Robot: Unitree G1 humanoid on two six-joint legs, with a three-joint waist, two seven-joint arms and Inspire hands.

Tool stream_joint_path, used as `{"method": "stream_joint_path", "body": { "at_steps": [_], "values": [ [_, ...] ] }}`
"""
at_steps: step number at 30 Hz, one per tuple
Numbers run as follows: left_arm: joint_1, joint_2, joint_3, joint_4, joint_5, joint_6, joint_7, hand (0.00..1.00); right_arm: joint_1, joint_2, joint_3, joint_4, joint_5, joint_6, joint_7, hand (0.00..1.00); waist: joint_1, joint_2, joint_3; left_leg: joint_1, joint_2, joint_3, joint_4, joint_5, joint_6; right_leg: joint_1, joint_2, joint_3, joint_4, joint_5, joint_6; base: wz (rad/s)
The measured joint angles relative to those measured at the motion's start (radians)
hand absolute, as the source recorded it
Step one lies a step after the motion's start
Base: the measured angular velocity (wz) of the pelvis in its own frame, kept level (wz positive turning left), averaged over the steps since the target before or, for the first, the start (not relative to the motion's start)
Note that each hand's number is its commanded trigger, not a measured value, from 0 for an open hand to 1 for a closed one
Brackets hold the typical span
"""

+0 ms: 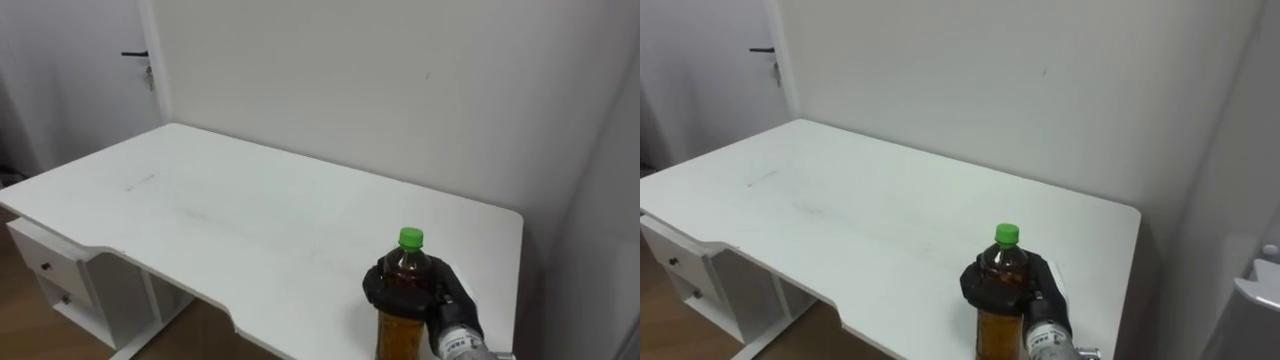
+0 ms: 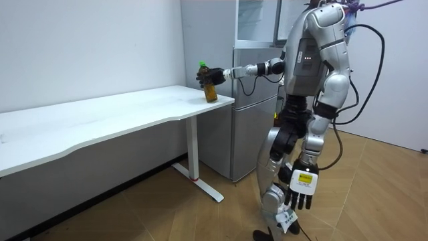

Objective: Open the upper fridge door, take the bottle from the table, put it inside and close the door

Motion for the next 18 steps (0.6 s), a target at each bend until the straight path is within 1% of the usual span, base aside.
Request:
{"method": "stream_joint_path", "body": {
  "at_steps": [5, 7, 10, 11, 15, 17, 18],
  "values": [
    [0.0, 0.002, 0.0, 0.006, -0.04, 0.0, 0.0, 0.0, 0.012, 0.0, 0.0, -0.001, 0.0, -0.018, 0.012, 1.0, -0.009, 0.002, 0.0012, 0.0, 0.0, 0.002, 0.001, 0.0, 0.0, 0.0, 0.0, 0.001, -0.001, 0.0, 0.0, 0.0],
    [0.0, 0.002, 0.0, 0.002, -0.04, 0.0, 0.0, 0.0, 0.012, 0.001, 0.001, -0.002, 0.0, -0.018, 0.02, 1.0, -0.014, 0.002, 0.0011, 0.0, 0.0, 0.004, 0.001, 0.0, 0.0, -0.001, 0.0, 0.002, 0.0, 0.0, 0.0, -0.02],
    [-0.003, 0.002, 0.0, -0.005, -0.041, -0.005, -0.001, 0.0, 0.012, 0.001, 0.002, -0.01, 0.007, -0.018, 0.029, 1.0, -0.014, 0.001, -0.0013, 0.0, 0.002, 0.013, -0.002, 0.0, 0.0, -0.006, 0.0, 0.012, 0.0, 0.0, 0.0, -0.09],
    [-0.005, 0.002, 0.002, -0.005, -0.042, -0.009, -0.002, 0.0, 0.014, 0.0, 0.007, -0.022, 0.007, -0.014, 0.032, 1.0, -0.012, 0.001, -0.0016, 0.0, 0.004, 0.021, -0.003, 0.0, 0.0, -0.011, 0.001, 0.021, 0.0, 0.0, 0.0, -0.17],
    [-0.008, 0.001, 0.024, -0.006, -0.056, -0.012, -0.007, 0.0, 0.024, -0.006, 0.023, -0.061, 0.009, -0.002, 0.045, 1.0, -0.019, -0.004, -0.0052, 0.001, 0.005, 0.031, -0.011, 0.002, 0.001, -0.019, 0.0, 0.03, 0.0, 0.0, -0.001, -0.11],
    [-0.018, 0.002, 0.046, -0.003, -0.056, -0.025, -0.008, 0.0, 0.03, -0.025, 0.023, -0.123, -0.006, 0.032, 0.052, 1.0, -0.028, -0.011, -0.009, 0.0, 0.004, 0.035, -0.009, 0.003, 0.002, -0.027, -0.001, 0.037, 0.0, 0.001, 0.0, -0.04],
    [-0.024, 0.003, 0.05, 0.002, -0.056, -0.026, -0.008, 0.0, 0.036, -0.033, 0.023, -0.149, -0.014, 0.034, 0.058, 1.0, -0.03, -0.012, -0.0095, 0.0, 0.004, 0.035, -0.009, 0.003, 0.002, -0.028, 0.0, 0.038, 0.0, 0.001, 0.0, 0.0]
  ]
}}
